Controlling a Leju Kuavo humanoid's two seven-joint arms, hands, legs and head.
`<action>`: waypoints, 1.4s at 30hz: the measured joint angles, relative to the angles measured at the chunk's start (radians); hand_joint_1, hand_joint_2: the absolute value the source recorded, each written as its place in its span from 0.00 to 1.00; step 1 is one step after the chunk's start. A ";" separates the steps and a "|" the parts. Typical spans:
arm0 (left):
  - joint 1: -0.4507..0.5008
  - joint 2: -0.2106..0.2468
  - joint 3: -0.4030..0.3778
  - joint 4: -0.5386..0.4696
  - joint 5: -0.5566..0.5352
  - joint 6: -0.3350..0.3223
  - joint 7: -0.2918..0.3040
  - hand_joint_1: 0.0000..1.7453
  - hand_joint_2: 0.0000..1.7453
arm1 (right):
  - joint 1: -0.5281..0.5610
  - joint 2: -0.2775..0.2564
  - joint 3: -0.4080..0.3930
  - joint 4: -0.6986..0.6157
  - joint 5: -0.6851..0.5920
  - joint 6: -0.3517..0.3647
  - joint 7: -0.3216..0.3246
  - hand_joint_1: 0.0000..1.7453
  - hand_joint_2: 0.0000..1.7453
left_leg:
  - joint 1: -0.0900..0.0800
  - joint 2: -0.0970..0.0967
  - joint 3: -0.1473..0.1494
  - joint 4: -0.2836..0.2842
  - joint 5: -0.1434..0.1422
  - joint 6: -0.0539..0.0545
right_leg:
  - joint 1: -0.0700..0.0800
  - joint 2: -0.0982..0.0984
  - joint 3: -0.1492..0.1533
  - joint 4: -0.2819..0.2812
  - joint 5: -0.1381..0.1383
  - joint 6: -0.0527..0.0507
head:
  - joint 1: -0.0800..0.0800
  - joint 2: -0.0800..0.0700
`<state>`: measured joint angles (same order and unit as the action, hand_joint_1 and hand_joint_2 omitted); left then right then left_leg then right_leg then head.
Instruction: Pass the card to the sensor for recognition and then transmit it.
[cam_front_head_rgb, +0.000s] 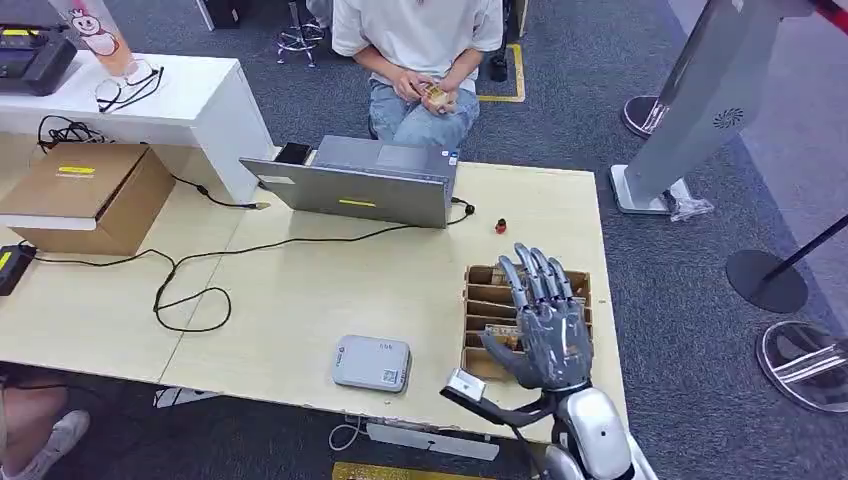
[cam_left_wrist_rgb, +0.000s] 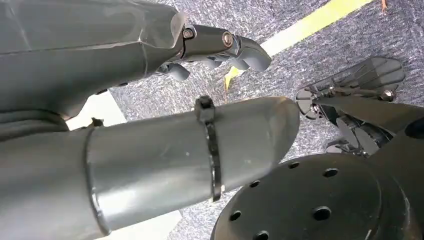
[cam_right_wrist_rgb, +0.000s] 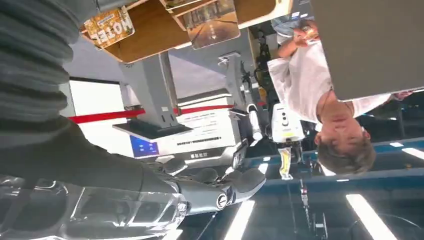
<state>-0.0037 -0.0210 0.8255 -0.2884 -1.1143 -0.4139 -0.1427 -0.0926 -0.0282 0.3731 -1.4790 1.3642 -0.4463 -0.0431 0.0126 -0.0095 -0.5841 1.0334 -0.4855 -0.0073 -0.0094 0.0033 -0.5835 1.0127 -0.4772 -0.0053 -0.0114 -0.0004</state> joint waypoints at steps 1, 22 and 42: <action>0.000 0.000 0.000 0.000 0.000 0.000 0.000 0.00 0.00 | 0.000 0.000 -0.002 0.002 0.000 0.000 0.000 0.00 1.00 | 0.000 0.000 0.000 0.000 0.000 0.000 | 0.000 0.000 0.000 0.000 0.000 0.000 | 0.000 0.000; 0.000 -0.002 0.017 0.000 -0.012 0.000 0.000 0.00 0.00 | 0.003 0.000 -0.022 0.015 -0.023 0.066 0.008 0.00 1.00 | 0.000 0.000 0.000 0.000 0.000 0.000 | 0.000 0.000 0.000 0.000 0.000 0.000 | 0.000 0.000; -0.001 -0.003 0.028 0.000 -0.018 -0.008 0.000 0.00 0.00 | -0.002 0.002 -0.022 0.020 -0.037 0.142 0.010 0.09 1.00 | 0.000 0.000 0.000 0.000 0.000 0.000 | 0.000 0.000 0.000 0.000 0.000 0.000 | 0.000 0.000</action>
<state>-0.0044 -0.0237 0.8534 -0.2884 -1.1322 -0.4215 -0.1427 -0.0945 -0.0259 0.3513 -1.4588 1.3268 -0.3044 -0.0336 0.0126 -0.0096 -0.5843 1.0334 -0.4855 -0.0073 -0.0094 0.0033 -0.5834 1.0128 -0.4772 -0.0053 -0.0114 -0.0004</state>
